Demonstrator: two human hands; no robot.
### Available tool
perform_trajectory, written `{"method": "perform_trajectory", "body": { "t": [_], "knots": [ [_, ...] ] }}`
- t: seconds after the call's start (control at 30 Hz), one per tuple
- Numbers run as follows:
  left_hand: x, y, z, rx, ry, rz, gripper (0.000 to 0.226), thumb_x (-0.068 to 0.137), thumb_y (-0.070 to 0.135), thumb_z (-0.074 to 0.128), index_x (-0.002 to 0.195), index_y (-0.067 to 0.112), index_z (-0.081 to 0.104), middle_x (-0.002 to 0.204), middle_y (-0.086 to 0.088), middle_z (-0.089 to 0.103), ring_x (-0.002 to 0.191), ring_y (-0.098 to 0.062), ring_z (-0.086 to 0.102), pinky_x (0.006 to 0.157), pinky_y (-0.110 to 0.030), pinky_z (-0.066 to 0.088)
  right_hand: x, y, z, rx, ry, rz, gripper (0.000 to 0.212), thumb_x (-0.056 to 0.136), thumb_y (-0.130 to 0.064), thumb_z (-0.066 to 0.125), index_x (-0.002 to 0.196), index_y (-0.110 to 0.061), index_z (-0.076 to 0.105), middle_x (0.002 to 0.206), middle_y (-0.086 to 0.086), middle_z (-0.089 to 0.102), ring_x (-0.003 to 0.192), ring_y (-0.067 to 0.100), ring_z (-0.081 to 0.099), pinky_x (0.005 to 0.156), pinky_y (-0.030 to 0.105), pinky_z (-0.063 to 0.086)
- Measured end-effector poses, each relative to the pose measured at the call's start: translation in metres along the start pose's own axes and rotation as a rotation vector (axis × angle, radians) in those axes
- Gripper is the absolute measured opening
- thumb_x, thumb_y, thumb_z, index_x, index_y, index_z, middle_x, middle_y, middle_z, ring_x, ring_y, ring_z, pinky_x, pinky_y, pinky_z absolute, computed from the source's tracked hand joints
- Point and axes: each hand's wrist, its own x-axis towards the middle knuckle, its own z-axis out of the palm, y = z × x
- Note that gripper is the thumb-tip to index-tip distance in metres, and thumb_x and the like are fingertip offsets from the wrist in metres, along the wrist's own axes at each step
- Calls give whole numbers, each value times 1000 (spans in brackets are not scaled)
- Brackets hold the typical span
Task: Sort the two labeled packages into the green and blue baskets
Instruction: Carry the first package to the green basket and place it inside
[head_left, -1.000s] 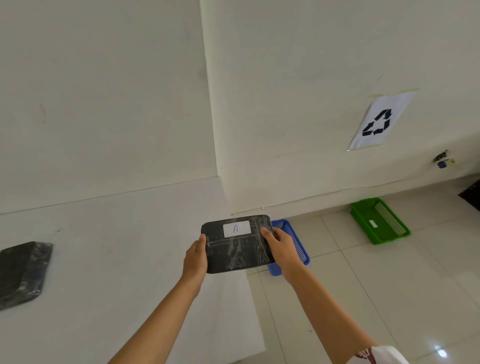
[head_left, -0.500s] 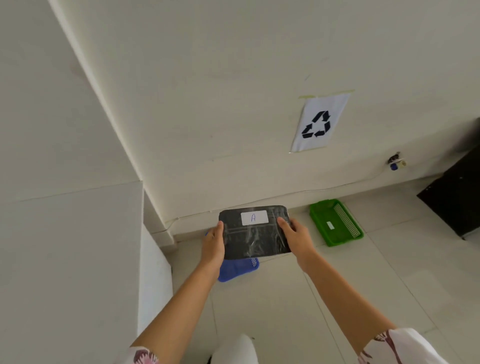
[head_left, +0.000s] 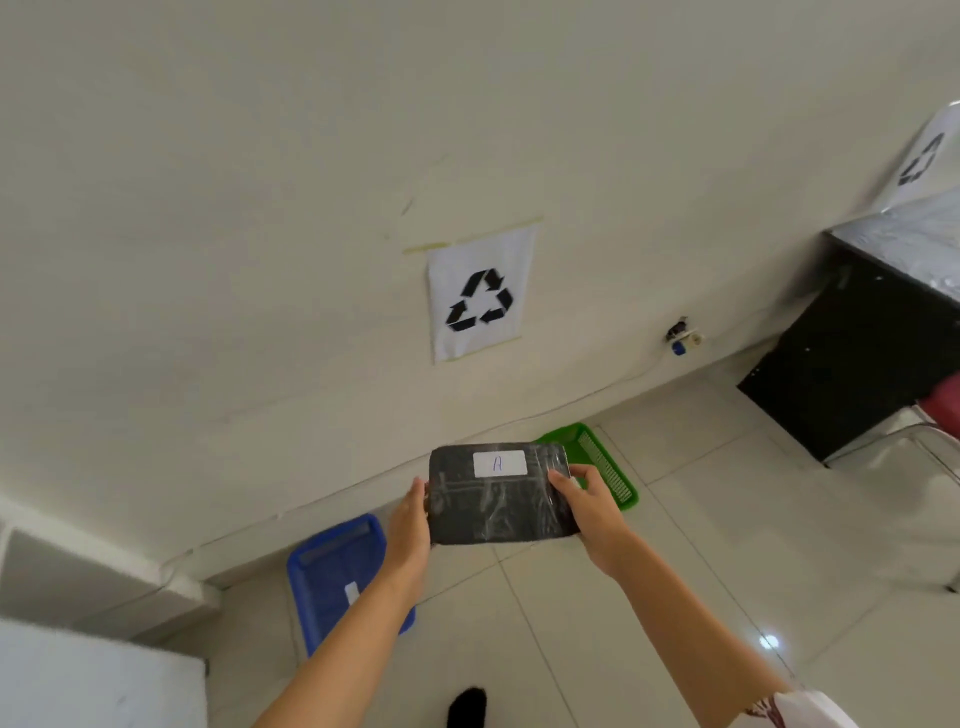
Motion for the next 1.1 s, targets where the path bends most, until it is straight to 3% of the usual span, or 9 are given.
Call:
{"method": "perform_trajectory", "body": {
  "t": [0.1,0.2,0.33,0.53,0.67,0.73,0.83,0.97,1.1],
  "knots": [
    [28,17,54,63,26,50,41,99,34,32,122,8,52,114,-12,61,102,-25,59,89,-38,48,34,-21,-50,132,48,32,31,93,-22,56,119,-14,41,94,9,66,78,22,67,70,38,57],
    [51,13,104,124,36,66,37,99,31,32,120,8,53,116,-12,57,102,-25,57,90,-39,46,65,-25,-98,245,88,77,34,95,-20,53,126,-13,40,104,9,65,85,22,65,79,42,55],
    [82,7,168,144,73,91,28,98,29,34,108,13,56,113,-10,58,98,-24,57,85,-37,46,113,-37,-154,334,85,136,38,96,-19,50,133,-13,41,115,10,61,87,20,63,69,35,52],
    [122,-17,285,76,216,126,20,97,25,40,100,13,56,113,-14,60,93,-26,57,79,-34,43,194,-52,-248,303,-29,163,30,97,-16,46,127,-11,43,121,14,56,96,29,60,75,40,53],
    [135,-36,342,114,290,124,17,96,28,42,99,18,56,110,-15,62,103,-31,60,93,-44,47,234,-46,-306,223,0,212,32,97,-19,47,128,-12,44,128,14,56,113,32,56,98,48,46],
    [142,-44,361,152,312,135,20,95,31,44,101,18,58,107,-9,63,105,-30,61,97,-47,47,255,-39,-327,200,44,222,33,97,-20,48,129,-13,44,128,12,56,110,28,58,93,41,47],
    [164,-59,377,231,337,146,29,94,31,45,112,13,60,115,-10,64,108,-26,59,98,-40,45,296,-18,-347,239,81,242,23,96,-16,50,117,-11,44,121,16,56,85,21,58,76,33,48],
    [218,-103,386,308,368,176,31,95,27,45,119,12,57,120,-10,63,112,-24,57,95,-34,42,359,40,-357,279,77,258,27,95,-12,52,120,-9,41,119,20,56,90,24,60,89,39,47],
    [282,-174,393,336,396,177,31,95,24,46,119,8,57,120,-13,63,111,-24,57,90,-28,39,426,116,-362,299,94,298,35,95,-11,52,127,-9,39,118,20,56,97,28,60,89,40,48]
  ]
}}
